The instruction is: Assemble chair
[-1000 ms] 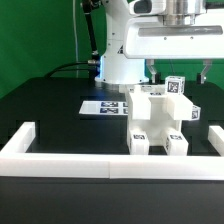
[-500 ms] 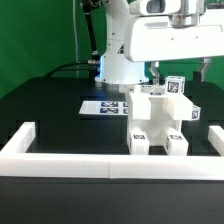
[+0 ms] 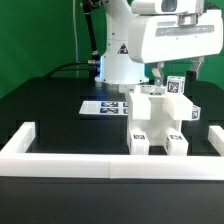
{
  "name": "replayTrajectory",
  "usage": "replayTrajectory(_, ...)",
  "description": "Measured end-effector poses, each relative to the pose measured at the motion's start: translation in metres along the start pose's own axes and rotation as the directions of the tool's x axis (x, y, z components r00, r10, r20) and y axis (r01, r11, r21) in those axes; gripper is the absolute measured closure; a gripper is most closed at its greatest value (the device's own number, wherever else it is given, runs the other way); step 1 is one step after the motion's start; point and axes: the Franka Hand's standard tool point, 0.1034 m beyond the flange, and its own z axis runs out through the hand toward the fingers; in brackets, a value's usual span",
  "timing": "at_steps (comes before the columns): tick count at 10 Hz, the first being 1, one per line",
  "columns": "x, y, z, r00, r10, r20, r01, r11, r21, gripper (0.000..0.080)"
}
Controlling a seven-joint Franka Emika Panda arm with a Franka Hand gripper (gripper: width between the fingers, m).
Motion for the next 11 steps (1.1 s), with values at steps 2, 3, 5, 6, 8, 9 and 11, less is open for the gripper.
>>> replayTrajectory(2,-0.0013,0.0021,0.0000,0.996,-0.092,0.003,0.092,0.996,-0.004,0.0177)
replayTrajectory(3,-0.0015,0.0023,0.0001,0.996,-0.091,0.004,0.091,0.996,-0.004,0.0177)
replayTrajectory(5,-0.0015,0.0026,0.0001,0.996,-0.089,0.004,0.089,0.996,-0.004,0.0519)
replayTrajectory(6,-0.0017,0.0026,0.0002,0.996,-0.088,0.004,0.088,0.996,-0.004,0.0515)
replayTrajectory(8,-0.0014,0.0026,0.0003,1.000,-0.024,0.003,0.024,1.000,-0.003,0.0515)
replayTrajectory(9,-0.0006,0.0031,0.0004,0.994,0.106,0.001,-0.106,0.994,-0.003,0.0515)
replayTrajectory(11,-0.0002,0.0033,0.0005,0.959,0.284,-0.001,-0.284,0.959,0.000,0.0515)
